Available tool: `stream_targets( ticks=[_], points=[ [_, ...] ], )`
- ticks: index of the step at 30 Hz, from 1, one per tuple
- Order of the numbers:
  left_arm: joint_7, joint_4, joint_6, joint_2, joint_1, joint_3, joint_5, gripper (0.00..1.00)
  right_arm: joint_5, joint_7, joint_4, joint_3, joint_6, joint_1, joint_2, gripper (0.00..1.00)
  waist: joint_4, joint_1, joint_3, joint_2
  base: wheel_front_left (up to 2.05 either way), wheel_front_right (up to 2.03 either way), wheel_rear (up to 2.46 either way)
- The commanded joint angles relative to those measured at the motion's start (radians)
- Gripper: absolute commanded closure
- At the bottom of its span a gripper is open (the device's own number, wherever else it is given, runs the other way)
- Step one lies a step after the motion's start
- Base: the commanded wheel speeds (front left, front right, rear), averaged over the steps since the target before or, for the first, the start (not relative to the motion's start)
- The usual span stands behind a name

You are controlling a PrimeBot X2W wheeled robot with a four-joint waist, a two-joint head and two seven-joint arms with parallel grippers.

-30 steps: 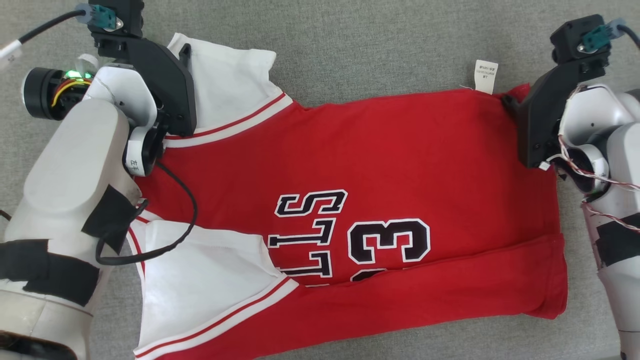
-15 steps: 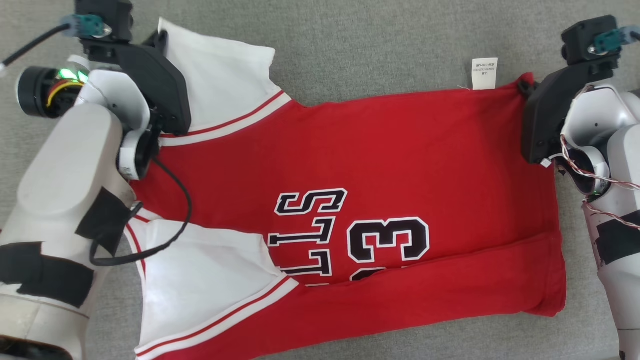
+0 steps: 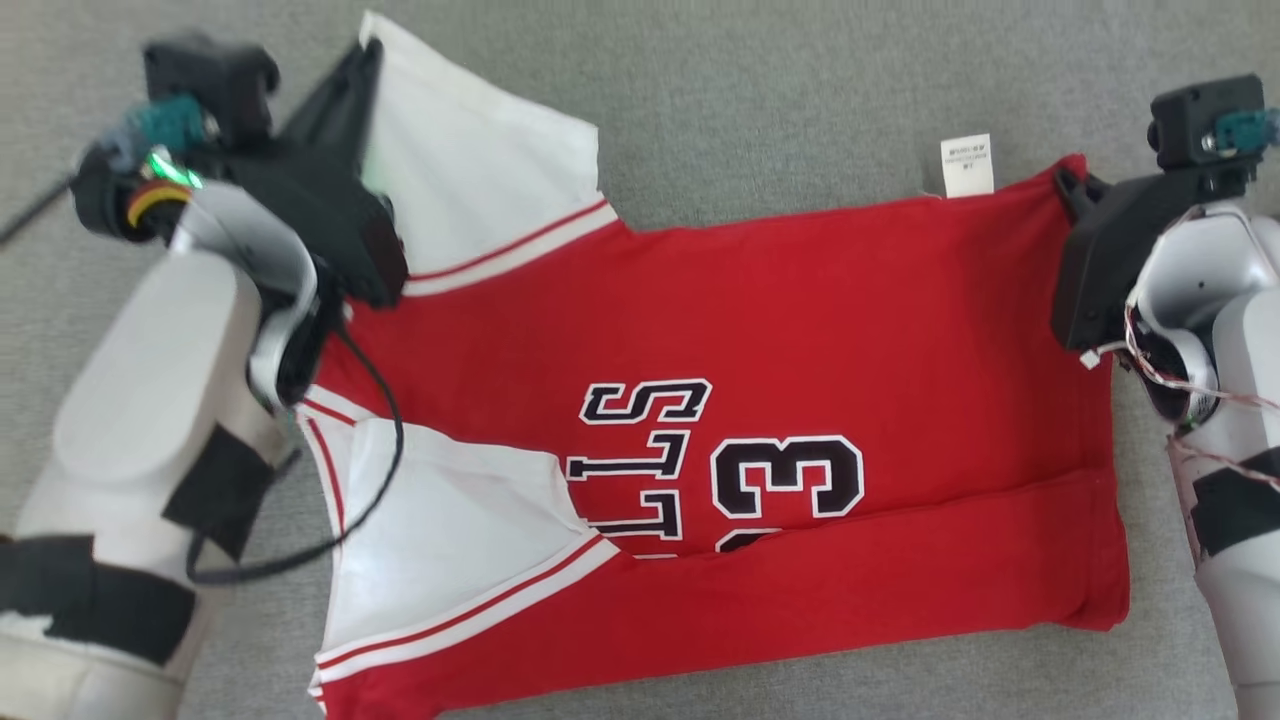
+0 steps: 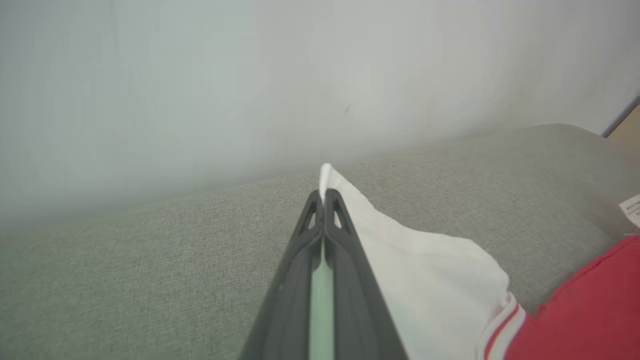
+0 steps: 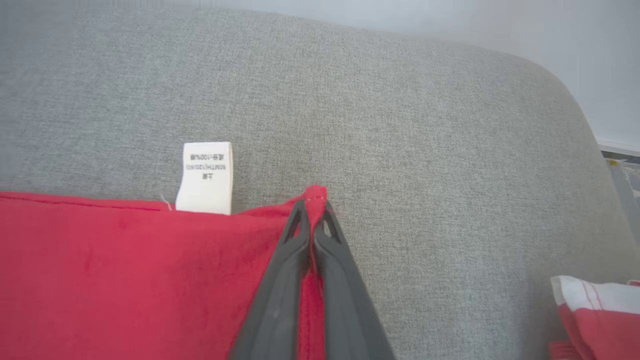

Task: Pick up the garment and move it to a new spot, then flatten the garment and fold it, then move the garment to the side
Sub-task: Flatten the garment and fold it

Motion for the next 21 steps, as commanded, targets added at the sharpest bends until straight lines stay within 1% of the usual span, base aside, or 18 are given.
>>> stream_targets(
  ticks=[1, 5, 8, 11, 15, 18, 21],
  points=[
    [-0.019, -0.03, -0.007, 0.008, 0.052, -0.013, -0.012, 1.0, -0.006, -0.03, -0.003, -0.003, 0.0, 0.037, -0.014, 1.0, 0.023, -0.0002, -0.044, -0.0002, 0.0, 0.0, 0.0],
    [-0.049, -0.087, -0.017, 0.012, 0.127, -0.03, -0.03, 1.0, 0.003, -0.071, -0.014, -0.018, 0.0, 0.089, -0.019, 1.0, 0.04, -0.0002, -0.079, -0.0002, 0.0, 0.0, 0.0],
    [-0.095, -0.16, -0.013, 0.013, 0.219, -0.033, -0.043, 1.0, 0.015, -0.113, -0.037, -0.035, 0.0, 0.156, -0.027, 1.0, 0.06, -0.0002, -0.116, -0.0002, 0.0, 0.0, 0.0],
    [-0.127, -0.247, -0.01, 0.012, 0.324, -0.028, -0.075, 1.0, -0.003, -0.163, -0.076, -0.021, 0.0, 0.228, -0.051, 1.0, 0.078, -0.0002, -0.146, -0.0002, 0.0, 0.0, 0.0],
    [-0.16, -0.351, 0.016, 0.03, 0.459, -0.025, -0.094, 1.0, -0.011, -0.206, -0.12, -0.009, 0.0, 0.326, -0.066, 1.0, 0.099, -0.0002, -0.179, -0.0002, 0.0, 0.0, 0.0],
    [-0.175, -0.423, 0.043, 0.039, 0.546, -0.024, -0.103, 1.0, -0.007, -0.218, -0.154, -0.002, 0.0, 0.387, -0.08, 1.0, 0.111, -0.0002, -0.197, -0.0002, 0.0, 0.0, 0.0],
    [-0.171, -0.483, 0.064, 0.041, 0.632, -0.021, -0.13, 1.0, -0.031, -0.218, -0.181, 0.002, 0.0, 0.44, -0.103, 1.0, 0.118, -0.0002, -0.214, -0.0002, 0.0, 0.0, 0.0]
  ],
)
